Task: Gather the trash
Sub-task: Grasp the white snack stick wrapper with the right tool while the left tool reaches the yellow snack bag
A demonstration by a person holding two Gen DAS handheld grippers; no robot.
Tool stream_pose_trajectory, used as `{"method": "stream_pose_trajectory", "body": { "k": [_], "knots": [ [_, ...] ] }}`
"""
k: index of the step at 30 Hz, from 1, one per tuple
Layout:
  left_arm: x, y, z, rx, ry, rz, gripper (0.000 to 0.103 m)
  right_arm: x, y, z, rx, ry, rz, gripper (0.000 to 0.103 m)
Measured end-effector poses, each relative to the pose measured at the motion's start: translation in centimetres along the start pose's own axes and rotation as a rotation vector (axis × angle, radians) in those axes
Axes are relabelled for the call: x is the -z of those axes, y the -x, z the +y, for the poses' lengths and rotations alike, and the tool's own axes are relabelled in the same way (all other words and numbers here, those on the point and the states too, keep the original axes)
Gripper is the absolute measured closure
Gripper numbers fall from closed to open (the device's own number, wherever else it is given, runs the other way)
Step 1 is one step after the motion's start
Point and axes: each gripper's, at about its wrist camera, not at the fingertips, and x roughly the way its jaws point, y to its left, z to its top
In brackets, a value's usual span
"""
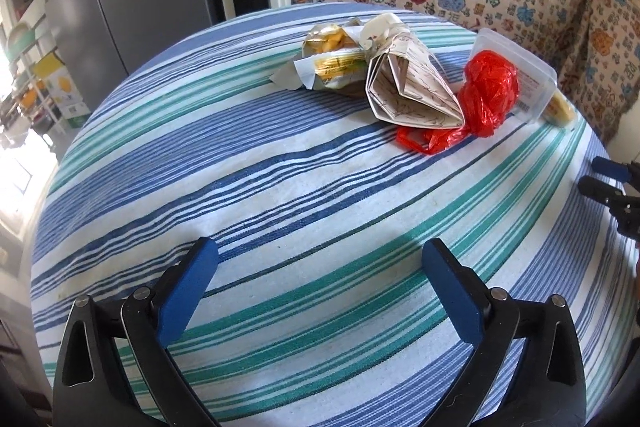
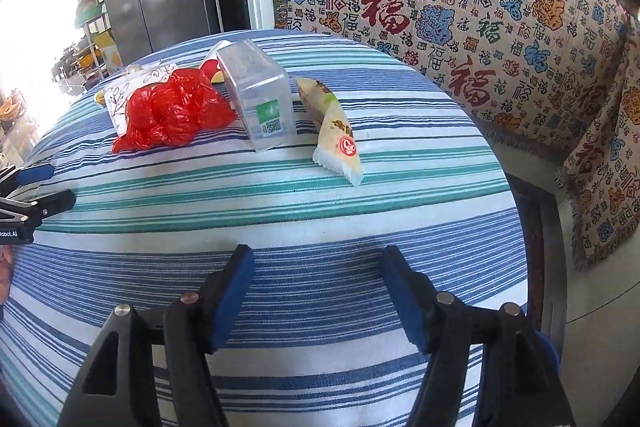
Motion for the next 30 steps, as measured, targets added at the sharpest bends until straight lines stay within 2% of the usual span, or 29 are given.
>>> {"method": "stream_pose_trajectory", "body": {
  "k": [6,13,19,30],
  "knots": [
    [0.0,0.0,0.0,0.005,0.000,0.003,0.001,-0.1,0.0,-0.1,-0.002,0.000,0.000,0.035],
    [-2.1,-1.2,1.3,0.099,-0.132,0.065,0.000,-0.7,-0.3,-0.5,-0.026,0.036,0.024,0.035],
    [-4.3,-2.9,2.6,0.117,-0.148,0.006,0.000,-1.2,-0.9,-0.9,-0.039,0.050,0.038,0.027],
    [-8.5,-6.1,1.1,0.135,-0.167,0.002,0.000,-4.6,-4.5,-1.8,-0.013,0.011,0.036,0.022]
  ]
}}
